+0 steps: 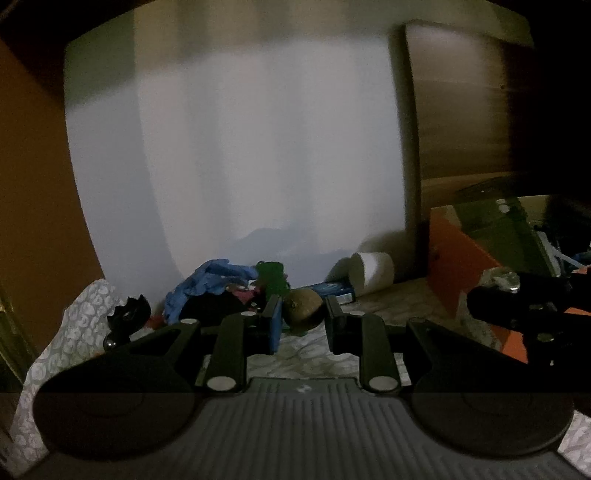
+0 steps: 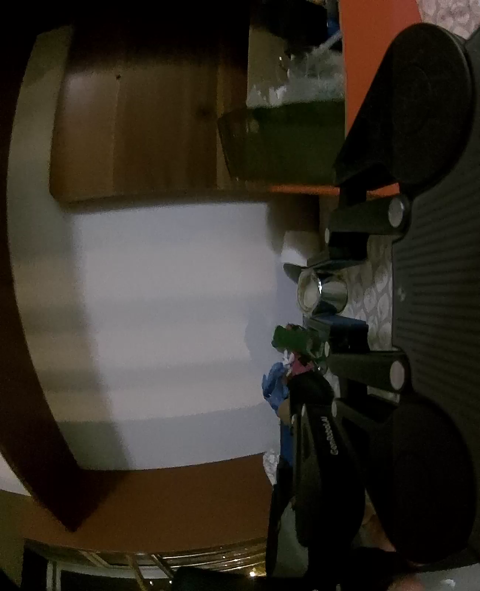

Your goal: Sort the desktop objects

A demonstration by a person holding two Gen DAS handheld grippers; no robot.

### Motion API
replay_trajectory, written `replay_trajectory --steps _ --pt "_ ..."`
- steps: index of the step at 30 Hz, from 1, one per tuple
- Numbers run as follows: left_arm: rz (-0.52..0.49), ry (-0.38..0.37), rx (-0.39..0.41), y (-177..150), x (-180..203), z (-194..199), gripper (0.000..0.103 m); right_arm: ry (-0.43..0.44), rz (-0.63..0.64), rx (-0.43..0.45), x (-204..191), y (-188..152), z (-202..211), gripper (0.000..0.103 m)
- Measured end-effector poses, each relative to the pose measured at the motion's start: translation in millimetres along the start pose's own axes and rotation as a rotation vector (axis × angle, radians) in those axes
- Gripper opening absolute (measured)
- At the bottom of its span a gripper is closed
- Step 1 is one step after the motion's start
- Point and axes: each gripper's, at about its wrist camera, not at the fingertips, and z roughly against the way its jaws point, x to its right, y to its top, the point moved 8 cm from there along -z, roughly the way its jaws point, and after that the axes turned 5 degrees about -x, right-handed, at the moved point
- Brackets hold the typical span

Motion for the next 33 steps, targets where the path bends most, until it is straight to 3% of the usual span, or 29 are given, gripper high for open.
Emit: replay_trajectory --steps 18,33 --pt "-0.039 -0.012 0.053 10 33 31 0.024 -0.042 -0.019 0.073 25 1 52 0.023" --pt "-0.102 -0.096 0.108 24 90 48 0.024 -0.123 -0.068 0.128 76 -3 93 0.024"
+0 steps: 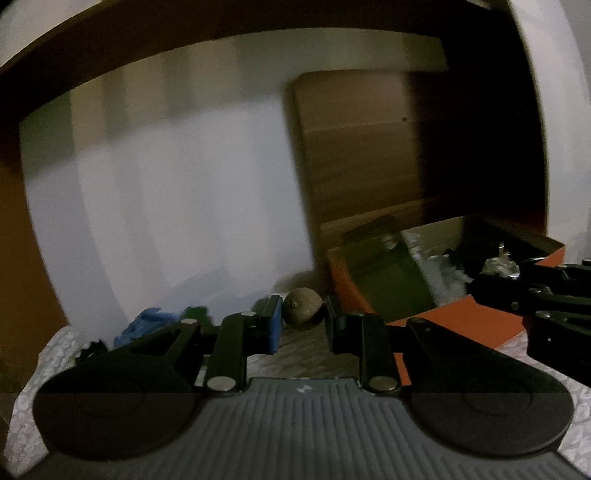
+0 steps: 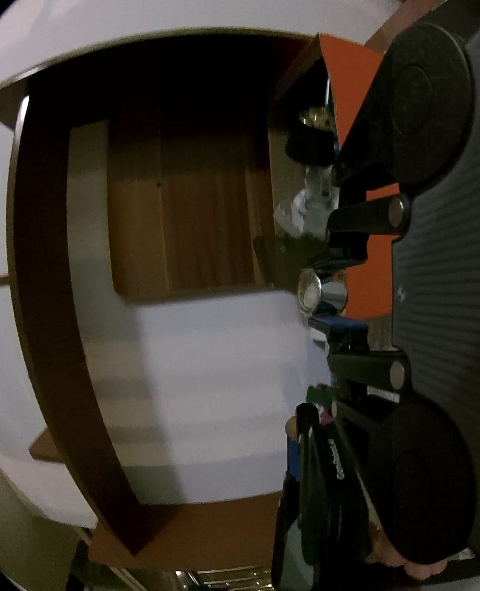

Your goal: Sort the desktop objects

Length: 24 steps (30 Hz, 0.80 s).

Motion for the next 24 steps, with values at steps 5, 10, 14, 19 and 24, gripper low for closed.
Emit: replay_trajectory --steps 5,10,14,19,24 --pt "-0.028 -0.028 0.016 8 20 -8 0.024 -0.032 -0.027 0.012 24 1 3 0.024" --pt "-0.044 -0.052 0.017 15 37 -20 0.024 -0.067 -0.061 0.021 51 0 2 0.024" --pt "-0.048 -0.067 0.016 20 48 -30 0.024 -0.105 -0.096 0.023 78 1 -2 0.024" --pt "-0.05 -0.084 0.025 25 61 -39 0.024 -0.134 -0.119 0.032 100 5 -8 0.024" --pt "-0.058 -0.121 0.028 31 79 -47 0.024 -0.145 -0.121 0.036 112 8 -15 0.024"
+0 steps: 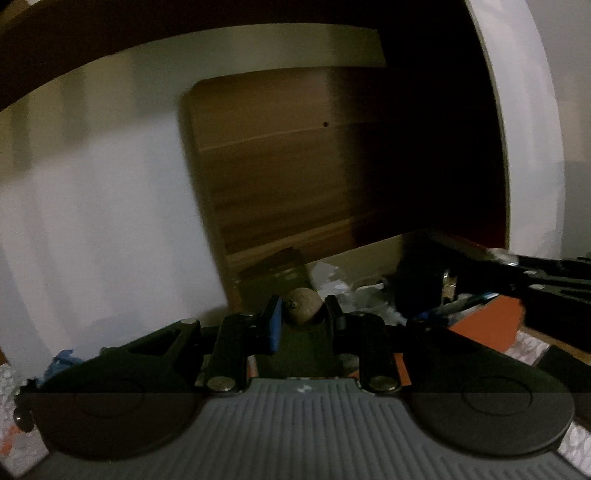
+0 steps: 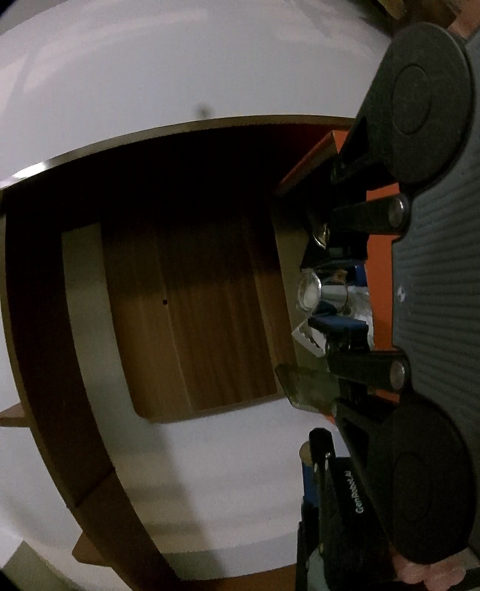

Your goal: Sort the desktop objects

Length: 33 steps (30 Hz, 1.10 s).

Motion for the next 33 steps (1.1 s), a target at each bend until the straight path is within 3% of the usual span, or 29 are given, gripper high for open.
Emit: replay_trajectory --steps 11,33 --pt "-0.019 -0.058 0.009 15 35 -23 0.024 -0.058 -0.025 0.01 34 8 -17 0.024" --pt "0.005 -0.038 -0.04 27 48 -63 0.024 -0.106 -0.008 -0.03 62 25 -61 0.024"
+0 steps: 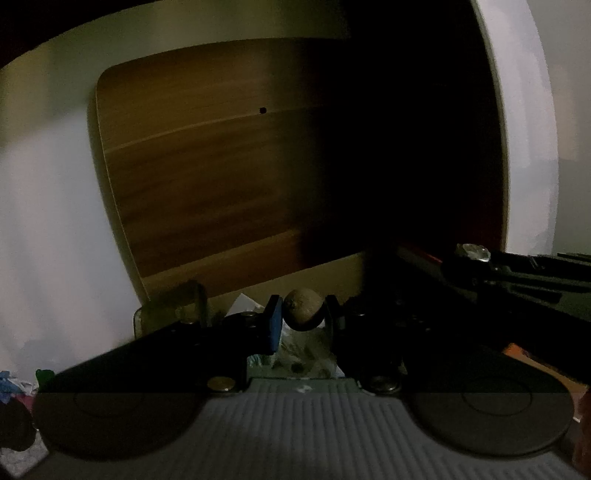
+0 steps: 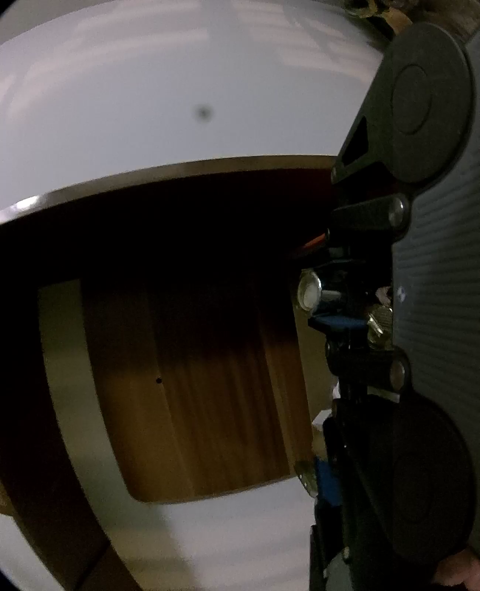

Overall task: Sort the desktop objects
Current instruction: 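Open the left tool to drop the brown ball while the right tool releases the silver cup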

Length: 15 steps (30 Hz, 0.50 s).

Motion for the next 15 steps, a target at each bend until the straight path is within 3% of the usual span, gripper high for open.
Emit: replay_trajectory --steps 6,15 --pt "0.008 0.037 -0.018 8 -6 -11 0.024 -0.015 0.014 -0.011 -1 8 -12 0.024" --pt "0.024 0.028 -0.046 11 -10 -24 0.024 -0.028 0.03 -0.039 0 10 -22 0.024"
